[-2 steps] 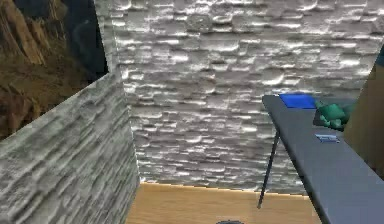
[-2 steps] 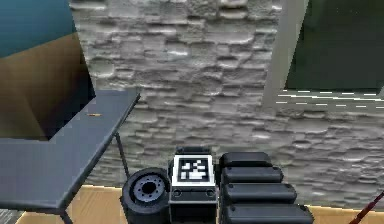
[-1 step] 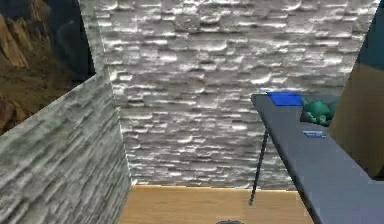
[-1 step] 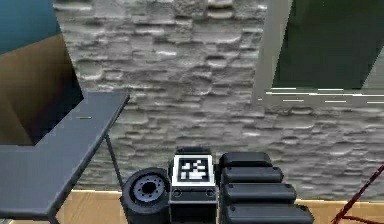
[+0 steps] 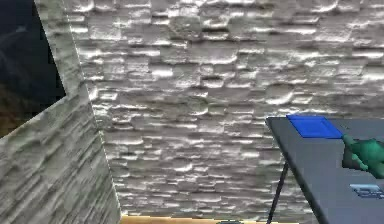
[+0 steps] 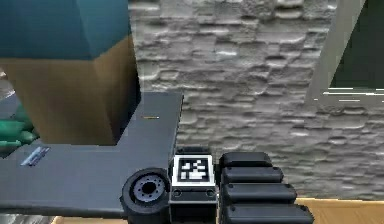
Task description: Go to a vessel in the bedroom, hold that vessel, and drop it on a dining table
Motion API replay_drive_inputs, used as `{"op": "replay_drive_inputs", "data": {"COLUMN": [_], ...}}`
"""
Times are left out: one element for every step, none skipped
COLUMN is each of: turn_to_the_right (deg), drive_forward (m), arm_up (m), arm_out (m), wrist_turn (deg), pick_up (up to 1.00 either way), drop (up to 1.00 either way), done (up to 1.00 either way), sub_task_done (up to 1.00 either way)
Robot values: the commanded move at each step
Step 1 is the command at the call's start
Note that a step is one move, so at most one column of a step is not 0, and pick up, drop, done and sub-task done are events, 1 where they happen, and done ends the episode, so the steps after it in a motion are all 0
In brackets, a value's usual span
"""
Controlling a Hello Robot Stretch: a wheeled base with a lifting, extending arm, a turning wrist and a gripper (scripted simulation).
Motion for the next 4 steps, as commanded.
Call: {"op": "replay_drive_inputs", "data": {"turn_to_the_right": [6.0,0.0,45.0,45.0], "drive_forward": [0.0,0.45,0.0,0.0], "arm_up": [0.0,0.0,0.0,0.0], "arm_out": [0.0,0.0,0.0,0.0], "wrist_turn": [0.0,0.0,0.0,0.0], "pick_up": [0.0,0.0,0.0,0.0], "drop": [0.0,0.0,0.0,0.0], "done": [0.0,0.0,0.0,0.0], "sub_task_done": [0.0,0.0,0.0,0.0]}}
